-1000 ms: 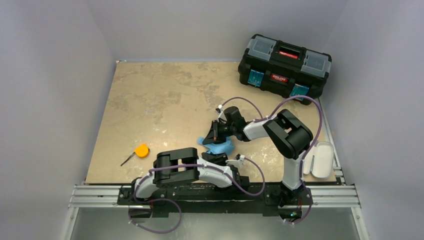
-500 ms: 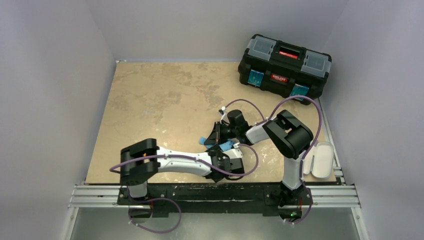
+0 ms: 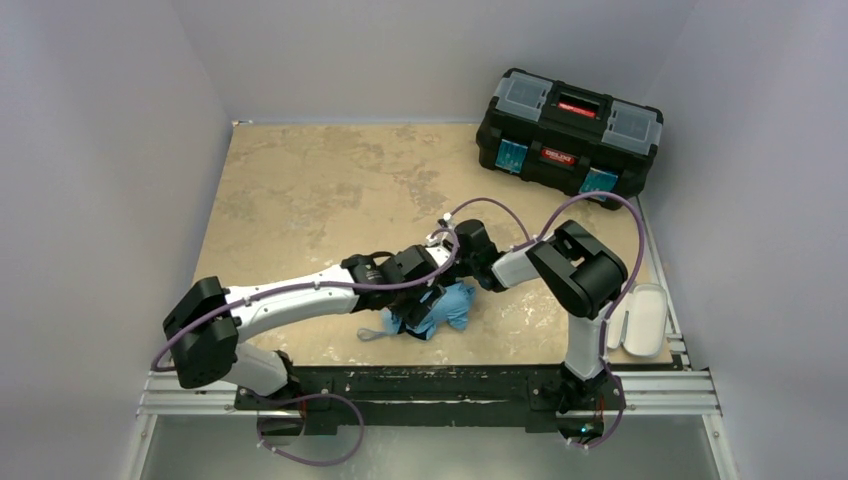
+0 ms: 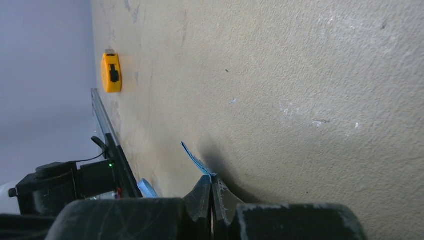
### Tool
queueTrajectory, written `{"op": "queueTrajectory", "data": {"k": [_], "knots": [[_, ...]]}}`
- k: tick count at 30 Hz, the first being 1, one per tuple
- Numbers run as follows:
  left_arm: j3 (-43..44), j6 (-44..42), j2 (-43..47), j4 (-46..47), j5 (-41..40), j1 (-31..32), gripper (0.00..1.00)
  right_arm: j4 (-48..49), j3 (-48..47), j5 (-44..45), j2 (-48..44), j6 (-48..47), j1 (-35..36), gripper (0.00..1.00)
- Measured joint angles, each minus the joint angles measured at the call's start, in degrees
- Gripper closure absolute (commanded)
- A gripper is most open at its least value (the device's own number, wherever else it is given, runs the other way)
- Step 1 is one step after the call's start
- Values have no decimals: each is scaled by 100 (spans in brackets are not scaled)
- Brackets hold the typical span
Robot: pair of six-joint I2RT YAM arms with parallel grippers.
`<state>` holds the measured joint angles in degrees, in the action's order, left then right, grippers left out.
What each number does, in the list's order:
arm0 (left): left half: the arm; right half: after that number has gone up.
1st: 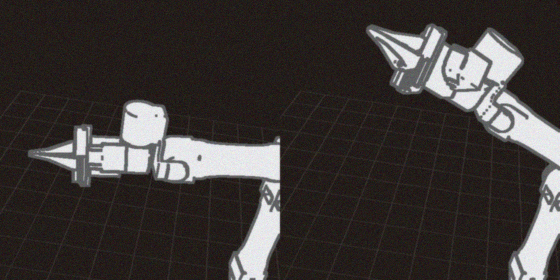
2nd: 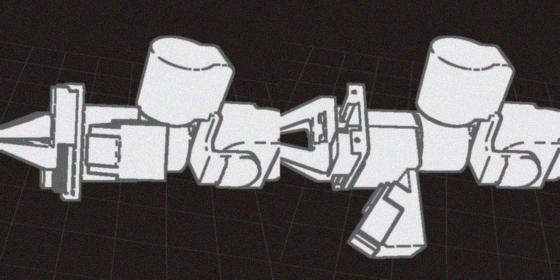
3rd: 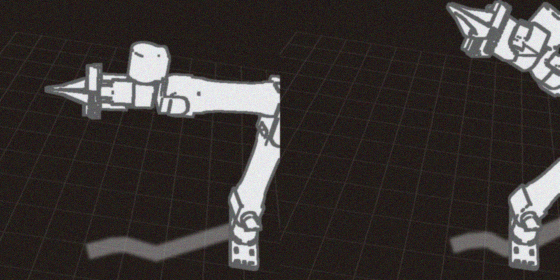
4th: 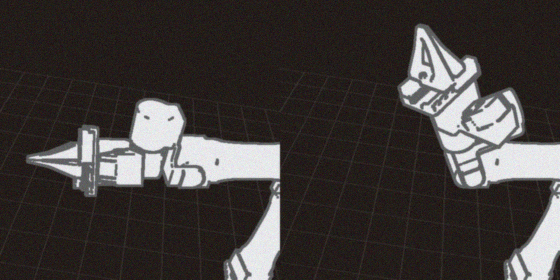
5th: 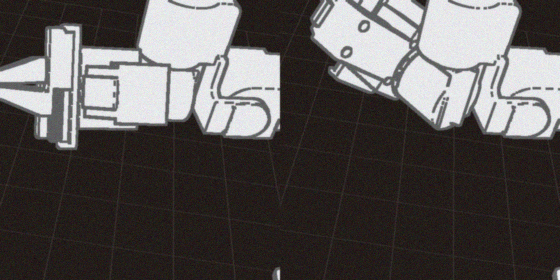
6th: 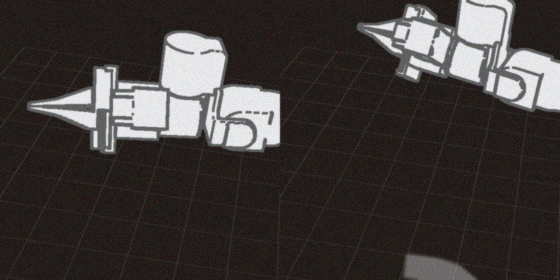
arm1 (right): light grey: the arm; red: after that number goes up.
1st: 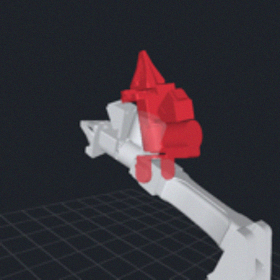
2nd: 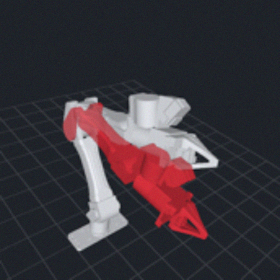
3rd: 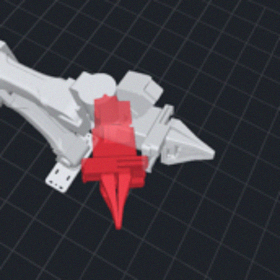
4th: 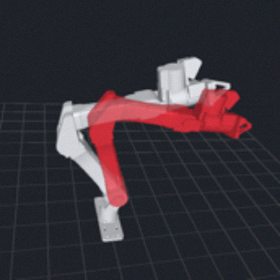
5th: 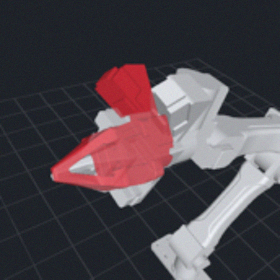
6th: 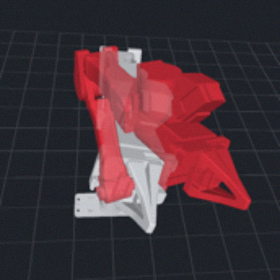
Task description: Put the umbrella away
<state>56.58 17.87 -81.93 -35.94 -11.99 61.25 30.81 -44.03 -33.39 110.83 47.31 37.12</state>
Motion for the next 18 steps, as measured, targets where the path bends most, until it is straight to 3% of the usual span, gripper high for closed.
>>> {"op": "queueTrajectory", "data": {"k": [6, 10, 13, 18], "knots": [[-437, -205, -173, 387, 662, -518, 31, -59, 0, 50, -35, -35, -2, 100], [-535, -249, -673, 831, 1167, -579, 40, -70, -7, 48, -35, -46, -2, 100], [-603, -251, -1029, 1139, 1403, -579, 59, -118, -28, 46, -35, -59, 0, 100], [-765, -144, -999, 1687, 1604, -588, 100, -332, -203, 76, -35, -192, -11, 100]]}}
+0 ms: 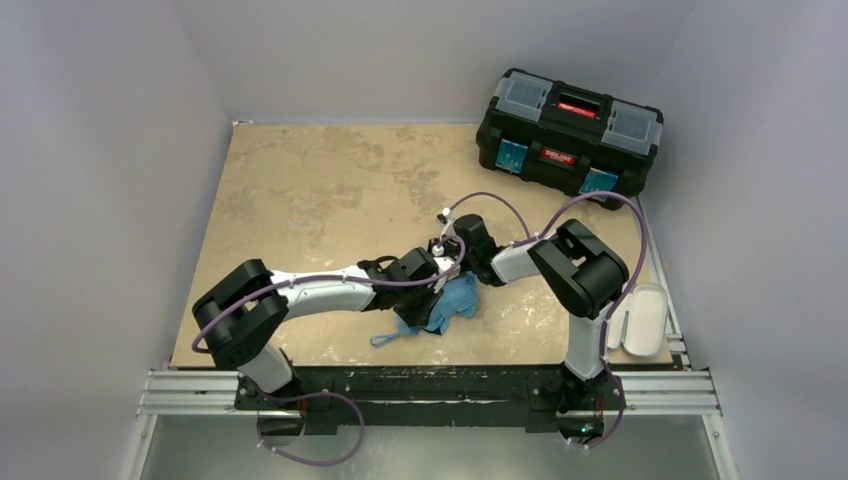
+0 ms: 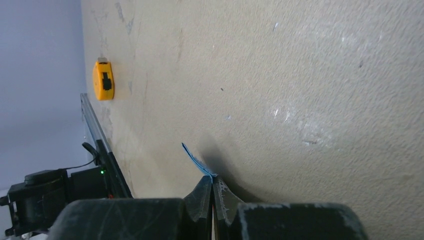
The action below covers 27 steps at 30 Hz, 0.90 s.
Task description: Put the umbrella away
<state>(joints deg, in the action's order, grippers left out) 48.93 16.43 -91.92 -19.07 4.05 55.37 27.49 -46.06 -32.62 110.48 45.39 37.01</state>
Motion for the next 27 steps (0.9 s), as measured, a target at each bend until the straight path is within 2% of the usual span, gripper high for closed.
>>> {"op": "queueTrajectory", "data": {"k": [3, 6, 10, 15, 19, 25, 26, 27], "knots": [[-57, 105, 42, 170, -70, 61, 100, -291, -188, 24, 2, -90, -22, 100], [-61, 299, 87, 127, -566, 205, 100, -793, -542, 24, 11, -203, -20, 100], [199, 678, 118, -560, -2109, 584, 100, -1399, -1368, 11, 15, -310, 15, 100], [702, 1379, -42, -1812, -4030, 920, 100, -1611, -2175, 11, 15, -369, 31, 100], [1198, 2164, -719, -2830, -5090, 1228, 100, -1526, -2131, 15, 61, -385, 20, 100], [1895, 2929, -2339, -3838, -5847, 1823, 99, -817, -1390, -138, 459, -140, -20, 100], [1974, 2992, -2520, -3976, -5982, 1906, 94, -651, -1314, -216, 466, -72, -46, 100], [2015, 3012, -2634, -4052, -6059, 1969, 85, -531, -1244, -260, 450, -46, -50, 100]]}}
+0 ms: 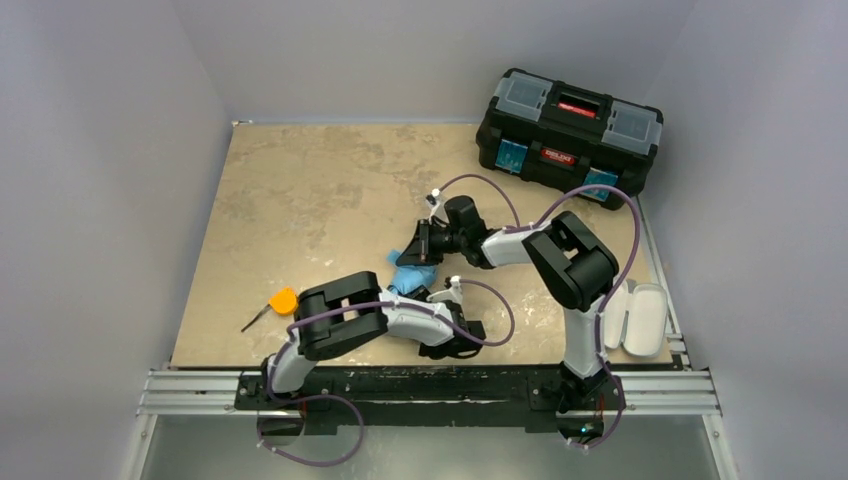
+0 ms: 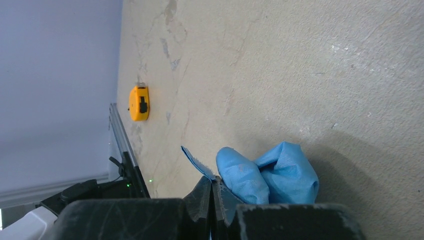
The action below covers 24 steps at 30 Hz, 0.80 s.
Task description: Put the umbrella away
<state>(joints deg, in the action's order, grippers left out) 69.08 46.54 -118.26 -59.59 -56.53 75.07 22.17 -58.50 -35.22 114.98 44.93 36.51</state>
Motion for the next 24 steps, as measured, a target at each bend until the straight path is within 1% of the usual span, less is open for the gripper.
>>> {"op": "queueTrajectory", "data": {"k": [4, 6, 7, 9, 13, 16, 19, 21, 24], "knots": [[-50, -136, -57, 55, -79, 103, 49, 483, 269, -33, -37, 66, -15, 100], [-188, -450, 55, 188, -81, 120, 34, 636, 339, -22, -42, 68, -15, 100], [-273, -616, 157, 225, -98, 127, 31, 667, 361, -20, -42, 68, -15, 100], [-426, -929, 413, 352, -20, 120, 26, 739, 422, -22, -42, 70, -13, 100], [-684, -1419, 986, 765, 522, 103, 22, 881, 496, -15, -50, 70, -13, 100], [-839, -1534, 1462, 1139, 1156, 76, 21, 975, 573, -7, -74, 72, -13, 100], [-1056, -1576, 2011, 1591, 2065, -92, 21, 1027, 662, -33, -116, 74, -4, 100], [-1169, -1572, 2393, 1762, 2621, -332, 21, 1043, 702, -31, -140, 72, 9, 100], [-1235, -1567, 2955, 1891, 3383, -789, 18, 1080, 726, -22, -149, 72, 7, 100]]}}
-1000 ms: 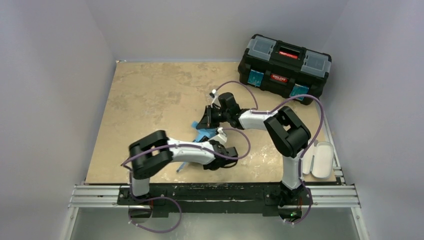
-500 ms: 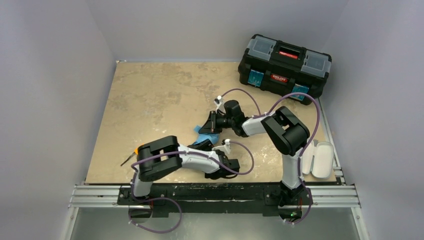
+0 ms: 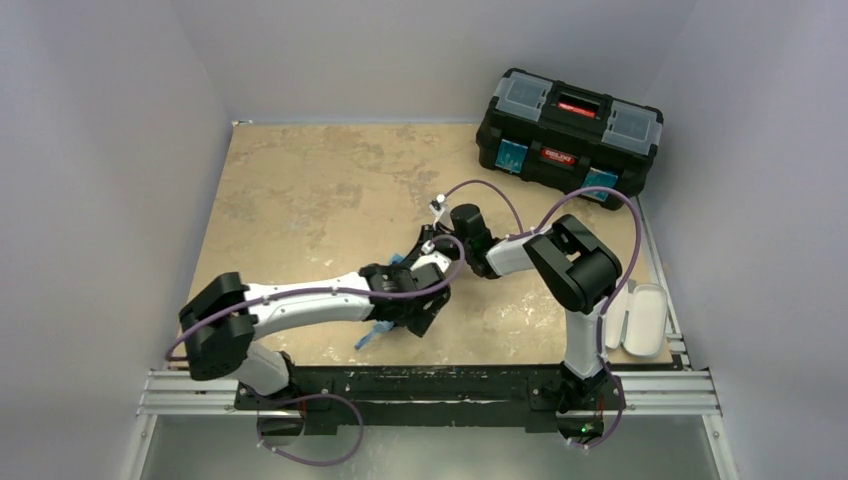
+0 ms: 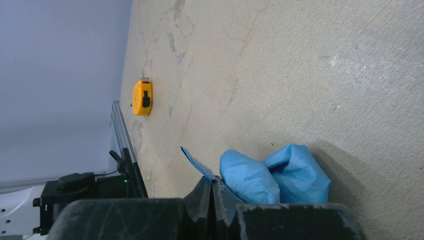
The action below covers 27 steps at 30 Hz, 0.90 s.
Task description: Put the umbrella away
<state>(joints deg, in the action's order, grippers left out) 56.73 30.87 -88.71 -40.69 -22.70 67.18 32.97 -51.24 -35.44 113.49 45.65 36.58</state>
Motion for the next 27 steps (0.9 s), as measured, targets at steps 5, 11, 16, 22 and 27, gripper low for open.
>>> {"op": "queueTrajectory", "data": {"k": [5, 11, 16, 22, 27], "knots": [[-4, -4, 796, 262, 739, -514, 20, 22, 9, 15, 0, 0, 2, 100], [-485, -11, 1071, 855, 1449, -1178, 26, -7, 20, 44, -35, -2, 7, 100], [-1045, -35, 1126, 1187, 1810, -1628, 30, -20, 20, 44, -42, -4, 7, 100], [-1523, -55, 1226, 1834, 2271, -2076, 34, -63, 4, 42, -44, -11, 11, 100], [-1888, -50, 1010, 2492, 2702, -2297, 49, -155, -17, 37, -63, -26, 15, 100]]}}
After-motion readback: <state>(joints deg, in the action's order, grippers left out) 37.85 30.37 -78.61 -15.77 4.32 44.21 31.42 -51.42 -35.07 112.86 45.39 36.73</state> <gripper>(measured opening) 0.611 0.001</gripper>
